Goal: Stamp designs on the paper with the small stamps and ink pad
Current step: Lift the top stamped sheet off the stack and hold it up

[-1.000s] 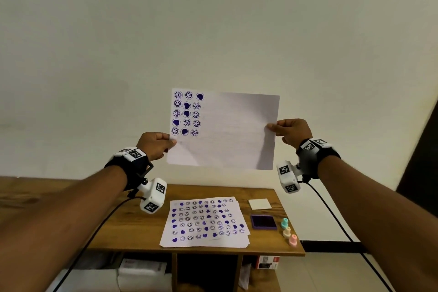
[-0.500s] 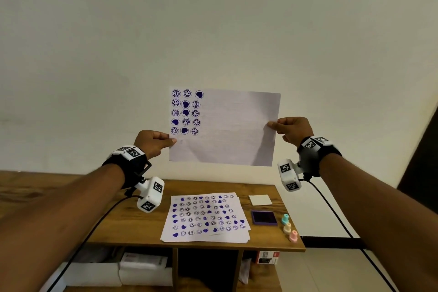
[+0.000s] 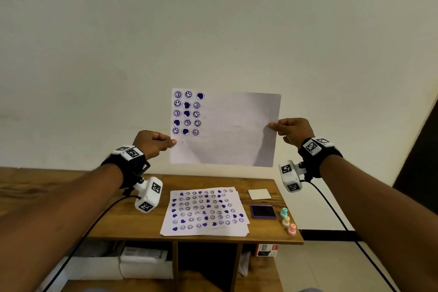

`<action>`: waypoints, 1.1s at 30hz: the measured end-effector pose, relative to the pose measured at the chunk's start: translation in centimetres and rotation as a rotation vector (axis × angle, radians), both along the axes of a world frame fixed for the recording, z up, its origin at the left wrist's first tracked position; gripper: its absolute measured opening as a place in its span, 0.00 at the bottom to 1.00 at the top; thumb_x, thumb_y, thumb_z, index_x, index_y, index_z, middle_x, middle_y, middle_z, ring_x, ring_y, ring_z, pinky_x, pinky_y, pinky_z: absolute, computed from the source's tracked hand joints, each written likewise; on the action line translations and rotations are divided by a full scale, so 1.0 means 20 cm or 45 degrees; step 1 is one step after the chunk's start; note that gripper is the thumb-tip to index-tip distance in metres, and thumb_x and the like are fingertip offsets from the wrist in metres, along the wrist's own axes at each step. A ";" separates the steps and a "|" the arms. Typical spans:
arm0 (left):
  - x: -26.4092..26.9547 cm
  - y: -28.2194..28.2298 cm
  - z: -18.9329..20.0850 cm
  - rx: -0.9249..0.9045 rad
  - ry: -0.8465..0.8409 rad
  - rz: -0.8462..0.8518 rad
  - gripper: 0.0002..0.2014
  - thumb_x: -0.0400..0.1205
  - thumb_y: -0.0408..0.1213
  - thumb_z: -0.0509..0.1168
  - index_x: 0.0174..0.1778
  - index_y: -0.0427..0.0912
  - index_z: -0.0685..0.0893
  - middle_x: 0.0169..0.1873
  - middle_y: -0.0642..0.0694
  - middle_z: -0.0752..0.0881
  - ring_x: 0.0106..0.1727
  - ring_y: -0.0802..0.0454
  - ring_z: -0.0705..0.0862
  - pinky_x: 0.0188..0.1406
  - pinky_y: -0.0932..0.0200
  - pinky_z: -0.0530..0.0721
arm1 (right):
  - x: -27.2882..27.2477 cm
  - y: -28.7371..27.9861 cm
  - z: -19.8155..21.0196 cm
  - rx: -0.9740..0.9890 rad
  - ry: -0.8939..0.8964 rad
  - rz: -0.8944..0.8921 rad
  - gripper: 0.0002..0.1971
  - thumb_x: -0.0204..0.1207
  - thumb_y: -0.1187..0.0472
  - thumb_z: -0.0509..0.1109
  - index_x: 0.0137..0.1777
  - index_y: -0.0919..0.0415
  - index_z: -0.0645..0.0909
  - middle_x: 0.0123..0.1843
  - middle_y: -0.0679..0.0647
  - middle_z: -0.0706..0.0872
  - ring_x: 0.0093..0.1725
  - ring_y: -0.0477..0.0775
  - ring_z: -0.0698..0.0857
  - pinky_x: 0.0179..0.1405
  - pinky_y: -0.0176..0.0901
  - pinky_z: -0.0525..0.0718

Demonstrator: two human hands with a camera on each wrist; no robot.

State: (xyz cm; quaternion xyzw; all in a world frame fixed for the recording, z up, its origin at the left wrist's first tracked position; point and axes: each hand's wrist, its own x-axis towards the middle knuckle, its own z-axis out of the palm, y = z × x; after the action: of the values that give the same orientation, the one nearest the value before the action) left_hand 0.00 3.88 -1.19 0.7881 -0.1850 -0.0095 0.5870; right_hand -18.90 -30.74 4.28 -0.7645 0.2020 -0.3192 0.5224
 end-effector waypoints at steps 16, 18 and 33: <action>0.00 0.00 -0.07 0.097 0.009 0.014 0.05 0.75 0.39 0.77 0.41 0.42 0.90 0.36 0.46 0.89 0.38 0.55 0.83 0.36 0.62 0.80 | 0.01 -0.01 -0.05 0.047 -0.024 -0.026 0.14 0.77 0.62 0.78 0.59 0.68 0.89 0.34 0.51 0.82 0.33 0.48 0.75 0.29 0.35 0.77; 0.00 0.01 -0.07 0.105 0.003 0.015 0.05 0.74 0.39 0.77 0.41 0.42 0.90 0.36 0.46 0.89 0.38 0.55 0.83 0.35 0.62 0.80 | 0.00 -0.01 -0.05 0.024 -0.051 -0.041 0.13 0.75 0.61 0.80 0.56 0.67 0.90 0.34 0.50 0.83 0.33 0.48 0.75 0.30 0.36 0.76; 0.02 0.06 -0.10 0.055 0.012 0.032 0.05 0.74 0.41 0.78 0.39 0.43 0.91 0.34 0.47 0.89 0.39 0.54 0.84 0.35 0.62 0.80 | 0.04 -0.01 -0.08 -0.030 -0.069 0.009 0.10 0.73 0.58 0.81 0.52 0.61 0.91 0.37 0.49 0.86 0.36 0.47 0.78 0.35 0.40 0.77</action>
State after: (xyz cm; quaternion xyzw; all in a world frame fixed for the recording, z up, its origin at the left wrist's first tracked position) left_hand 0.43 5.14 -3.28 0.8028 -0.1721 -0.0099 0.5708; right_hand -18.05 -30.87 2.59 -0.7622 0.1814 -0.3404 0.5198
